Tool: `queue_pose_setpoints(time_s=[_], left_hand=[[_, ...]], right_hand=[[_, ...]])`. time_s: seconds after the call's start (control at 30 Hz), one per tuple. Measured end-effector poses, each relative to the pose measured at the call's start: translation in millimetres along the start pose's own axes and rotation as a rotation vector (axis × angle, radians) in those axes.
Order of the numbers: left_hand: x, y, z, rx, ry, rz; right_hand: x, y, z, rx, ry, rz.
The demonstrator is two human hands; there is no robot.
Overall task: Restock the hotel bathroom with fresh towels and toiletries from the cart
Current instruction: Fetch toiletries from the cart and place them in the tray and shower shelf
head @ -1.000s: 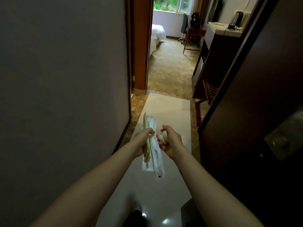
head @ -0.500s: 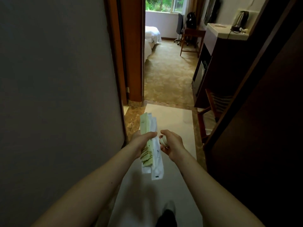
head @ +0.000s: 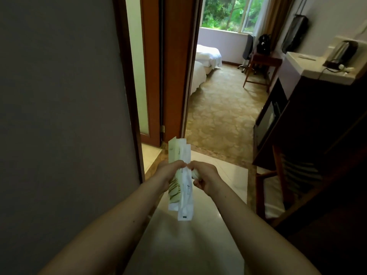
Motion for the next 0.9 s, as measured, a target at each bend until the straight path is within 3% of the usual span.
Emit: queue_pose_setpoints(time_s=[0.27,0.5,0.9], left_hand=[[10,9,125,0.175,0.008,0.004],[35,-9,280,0.218,0.043,-0.026],[108,-57,499,0.327,0.041,-0.068]], right_hand=[[-89,22,98,-0.088,0.044,-0.116],[-203,80,208,-0.113,-0.128,-0.314],[-382,180,349,-0.058,-0.15,-0.207]])
Point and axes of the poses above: each hand's wrist, its own z-axis towards the middle knuckle, its own y-axis out of the palm, x = y × z, the point moved 2 cm from there along z, towards the middle knuckle, and after that the axes turned 14 degrees about y, right-handed, at the moved point
